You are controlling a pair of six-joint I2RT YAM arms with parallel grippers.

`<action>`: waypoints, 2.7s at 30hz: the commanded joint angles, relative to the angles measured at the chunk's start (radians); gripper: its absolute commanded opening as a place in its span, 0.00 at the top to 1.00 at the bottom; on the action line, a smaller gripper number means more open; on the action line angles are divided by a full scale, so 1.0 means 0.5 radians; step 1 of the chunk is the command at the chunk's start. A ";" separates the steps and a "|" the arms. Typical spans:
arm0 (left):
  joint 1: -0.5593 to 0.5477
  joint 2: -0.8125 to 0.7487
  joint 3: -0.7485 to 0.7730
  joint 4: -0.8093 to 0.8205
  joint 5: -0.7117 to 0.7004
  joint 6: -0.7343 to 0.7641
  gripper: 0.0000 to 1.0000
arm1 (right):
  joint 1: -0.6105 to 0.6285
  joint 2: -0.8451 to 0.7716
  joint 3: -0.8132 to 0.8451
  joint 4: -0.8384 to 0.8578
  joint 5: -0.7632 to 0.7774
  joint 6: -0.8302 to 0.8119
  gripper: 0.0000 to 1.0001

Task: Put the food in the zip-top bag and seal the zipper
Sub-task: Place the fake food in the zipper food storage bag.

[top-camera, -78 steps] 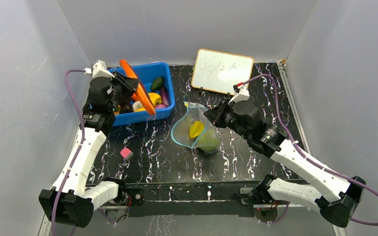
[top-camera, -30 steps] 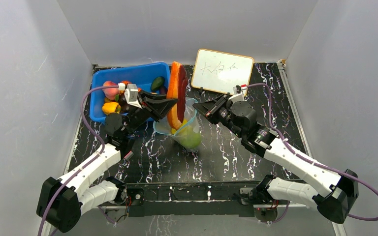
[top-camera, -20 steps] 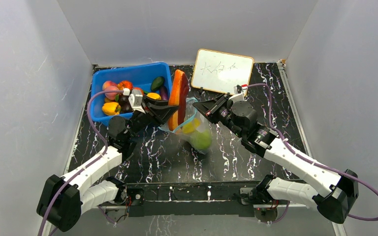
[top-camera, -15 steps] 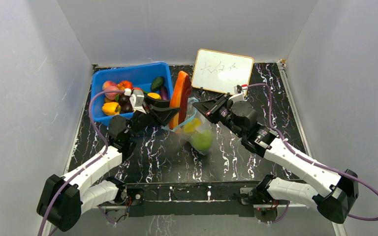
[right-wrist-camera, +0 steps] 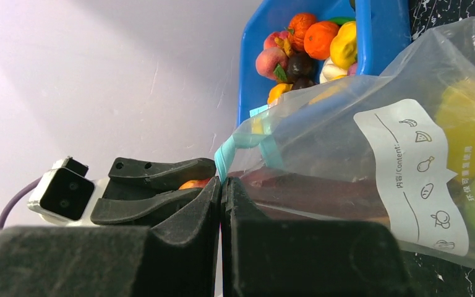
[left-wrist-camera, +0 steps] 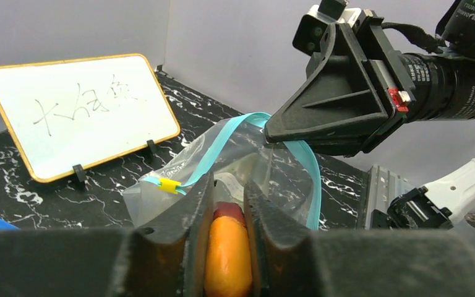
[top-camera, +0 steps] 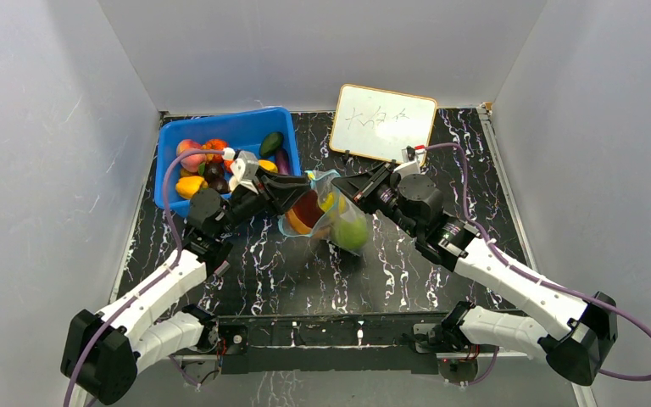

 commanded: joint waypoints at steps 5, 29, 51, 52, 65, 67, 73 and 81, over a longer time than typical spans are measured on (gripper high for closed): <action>-0.008 -0.121 0.289 -0.385 0.008 0.073 1.00 | 0.000 -0.029 0.042 0.162 0.023 -0.062 1.00; -0.008 0.127 0.694 -1.272 -0.238 -0.392 0.98 | 0.000 0.134 0.199 0.117 -0.162 -0.325 1.00; -0.010 -0.009 0.968 -2.065 -0.542 0.190 0.37 | -0.019 0.118 0.218 -0.037 0.000 -0.476 1.00; -0.009 -0.029 0.972 -2.122 -0.553 0.230 0.37 | -0.021 0.115 0.216 -0.039 -0.001 -0.479 1.00; -0.010 -0.285 0.944 -2.460 -0.541 0.689 0.32 | -0.026 0.058 0.188 -0.036 -0.046 -0.550 1.00; -0.011 -0.300 0.972 -2.504 -0.441 0.740 0.32 | -0.029 0.043 0.193 -0.052 -0.090 -0.611 1.00; -0.010 -0.407 0.922 -2.607 -0.153 1.122 0.31 | -0.042 -0.002 0.279 -0.212 -0.238 -0.866 1.00; -0.011 -0.438 0.741 -2.454 -0.066 1.226 0.31 | -0.041 -0.046 0.244 -0.213 -0.326 -0.840 1.00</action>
